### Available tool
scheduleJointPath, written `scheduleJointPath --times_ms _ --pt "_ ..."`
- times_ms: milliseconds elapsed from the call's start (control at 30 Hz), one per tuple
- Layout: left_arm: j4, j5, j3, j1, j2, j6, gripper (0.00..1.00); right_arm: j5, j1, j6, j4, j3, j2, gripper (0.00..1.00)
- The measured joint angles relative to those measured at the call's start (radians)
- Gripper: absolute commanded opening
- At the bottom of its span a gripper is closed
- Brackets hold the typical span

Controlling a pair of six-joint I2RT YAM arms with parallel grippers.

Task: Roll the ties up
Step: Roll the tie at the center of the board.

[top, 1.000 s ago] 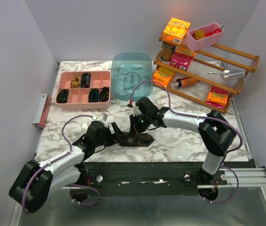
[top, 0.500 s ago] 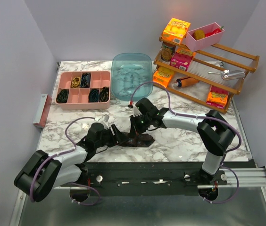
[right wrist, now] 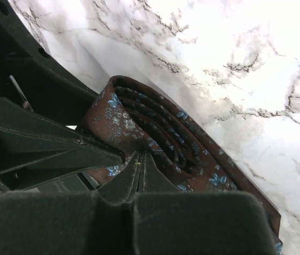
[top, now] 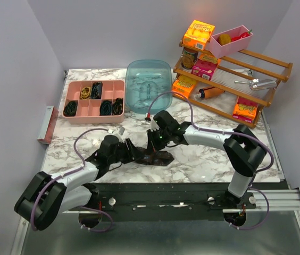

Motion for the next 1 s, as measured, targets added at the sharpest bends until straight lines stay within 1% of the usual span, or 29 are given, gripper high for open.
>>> scheduleJointPath --times_ms 167,500,867,1000 --pt "-0.135 -0.039 0.072 0.0 -0.028 0.052 0.48 0.023 0.0 -0.001 -0.002 -0.001 -0.018 0.0" --pt "-0.375 -0.15 0.219 -0.009 -0.021 0.144 0.47 0.045 0.0 -0.005 -0.014 -0.001 -0.011 0.01" --pt "-0.507 -0.286 0.343 -0.081 0.054 0.192 0.47 0.101 0.0 -0.02 -0.048 0.013 0.08 0.0" --pt "-0.549 -0.344 0.385 -0.114 0.09 0.201 0.47 0.105 0.0 -0.021 -0.053 0.027 0.09 0.0"
